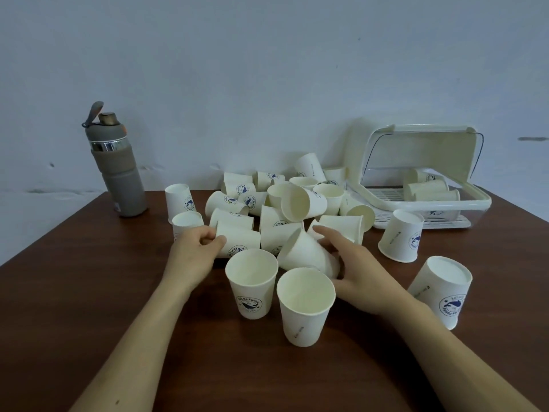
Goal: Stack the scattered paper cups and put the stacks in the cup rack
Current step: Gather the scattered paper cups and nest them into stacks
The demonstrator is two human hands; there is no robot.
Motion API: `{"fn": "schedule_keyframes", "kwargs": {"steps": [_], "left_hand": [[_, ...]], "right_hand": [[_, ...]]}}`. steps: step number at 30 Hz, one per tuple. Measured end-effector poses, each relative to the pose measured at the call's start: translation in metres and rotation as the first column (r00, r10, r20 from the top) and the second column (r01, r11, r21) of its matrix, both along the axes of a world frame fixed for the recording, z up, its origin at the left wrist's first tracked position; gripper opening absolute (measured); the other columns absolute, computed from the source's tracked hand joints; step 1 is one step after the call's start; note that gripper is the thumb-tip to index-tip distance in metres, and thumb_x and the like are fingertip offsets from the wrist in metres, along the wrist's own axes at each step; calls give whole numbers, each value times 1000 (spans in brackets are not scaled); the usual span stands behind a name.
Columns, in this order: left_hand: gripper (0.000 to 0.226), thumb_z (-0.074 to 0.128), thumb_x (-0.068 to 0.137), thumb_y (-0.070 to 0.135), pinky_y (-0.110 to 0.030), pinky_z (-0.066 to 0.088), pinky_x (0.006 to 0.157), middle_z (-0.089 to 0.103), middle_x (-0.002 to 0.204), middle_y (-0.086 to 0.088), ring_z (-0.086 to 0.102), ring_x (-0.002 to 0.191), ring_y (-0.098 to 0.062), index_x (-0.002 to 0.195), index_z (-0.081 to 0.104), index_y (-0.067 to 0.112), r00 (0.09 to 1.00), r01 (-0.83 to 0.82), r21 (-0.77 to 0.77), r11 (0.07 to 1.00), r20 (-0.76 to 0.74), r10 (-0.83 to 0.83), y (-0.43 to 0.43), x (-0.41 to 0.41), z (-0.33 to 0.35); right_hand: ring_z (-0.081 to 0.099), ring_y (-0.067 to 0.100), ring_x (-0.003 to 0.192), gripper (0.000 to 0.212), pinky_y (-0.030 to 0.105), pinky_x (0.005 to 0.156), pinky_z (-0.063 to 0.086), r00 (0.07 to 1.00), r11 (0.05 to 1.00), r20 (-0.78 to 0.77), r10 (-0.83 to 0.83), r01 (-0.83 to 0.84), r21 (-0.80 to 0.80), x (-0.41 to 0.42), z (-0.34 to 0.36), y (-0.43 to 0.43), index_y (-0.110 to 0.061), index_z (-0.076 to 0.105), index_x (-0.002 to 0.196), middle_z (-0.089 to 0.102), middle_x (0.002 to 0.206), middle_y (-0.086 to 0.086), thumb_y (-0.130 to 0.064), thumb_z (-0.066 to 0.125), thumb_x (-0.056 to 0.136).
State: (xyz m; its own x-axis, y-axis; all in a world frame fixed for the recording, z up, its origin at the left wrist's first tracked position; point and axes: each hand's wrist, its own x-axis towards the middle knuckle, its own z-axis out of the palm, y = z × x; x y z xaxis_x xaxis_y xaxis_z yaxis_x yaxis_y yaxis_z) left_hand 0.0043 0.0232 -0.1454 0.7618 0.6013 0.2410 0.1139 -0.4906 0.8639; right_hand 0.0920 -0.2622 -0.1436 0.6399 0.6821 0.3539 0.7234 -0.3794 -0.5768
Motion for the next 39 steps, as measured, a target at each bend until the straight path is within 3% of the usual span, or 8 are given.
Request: {"fn": "schedule_keyframes", "kwargs": {"steps": [6, 9, 13, 19, 25, 32, 35, 39], "left_hand": [[14, 67, 89, 17, -33, 37, 60, 54, 64, -3, 46, 61, -17, 78, 69, 9, 998, 28, -15, 999, 61, -27, 2, 1, -3], [13, 67, 89, 17, -31, 36, 60, 54, 62, -1, 45, 59, -16, 77, 68, 11, 996, 35, -15, 999, 82, -34, 2, 2, -4], [8, 70, 88, 18, -30, 40, 62, 58, 69, 2, 51, 62, -14, 80, 70, 18, 994, 20, 14, 1000, 109, -22, 0, 2, -2], [6, 71, 87, 16, -31, 43, 66, 64, 72, 3, 56, 65, -15, 82, 70, 20, 990, 0, 48, 999, 143, -7, -4, -1, 2], [3, 72, 88, 16, -32, 47, 68, 69, 93, -9, 59, 68, -14, 86, 71, 18, 991, 11, 41, 999, 129, -16, -6, -1, 2], [7, 71, 88, 15, -37, 54, 71, 72, 88, -9, 69, 64, -20, 85, 68, 20, 994, 26, -10, 1000, 109, -24, -13, -3, 5], [2, 69, 90, 13, -27, 56, 72, 76, 79, -5, 72, 67, -6, 91, 68, 14, 994, 63, -52, 997, 96, -58, -19, -6, 7], [2, 67, 92, 13, -40, 58, 83, 78, 78, -5, 76, 81, -14, 91, 69, 14, 993, 101, -83, 991, 71, -95, -21, -7, 9]], "right_hand": [[62, 4, 104, 79, 21, 83, 50, 981, 977, -182, -67, 101, 189, 0, 7, -4, -32, 34, 151, 62, 122, -14, -33, 77, 85], [62, 1, 109, 86, 24, 90, 53, 961, 983, -276, -15, 64, 171, -3, 12, -7, -42, 25, 152, 61, 125, -17, -28, 77, 85], [61, 3, 110, 73, 28, 93, 54, 951, 986, -307, 30, 23, 166, -6, 13, -7, -43, 37, 141, 63, 122, -19, -23, 79, 84], [63, 9, 98, 88, 28, 85, 53, 968, 989, -249, 32, 5, 146, -2, 10, -7, -46, 27, 148, 56, 128, -10, -25, 80, 81], [59, 9, 102, 67, 26, 83, 52, 989, 999, -142, 38, -37, 11, -1, 5, -8, -42, 40, 139, 57, 124, -13, -32, 77, 85], [66, 7, 105, 56, 32, 92, 53, 963, 993, -268, -2, 33, 110, -6, 1, 5, -32, 42, 143, 67, 119, -12, -33, 68, 94], [64, 4, 110, 67, 29, 93, 51, 936, 999, -351, 12, 3, 41, -8, -7, 13, -32, 41, 146, 68, 119, -13, -42, 68, 86], [59, 0, 118, 83, 29, 101, 49, 921, 999, -387, -40, 26, -42, -6, -9, 22, -29, 45, 146, 69, 116, -14, -56, 68, 70]]}}
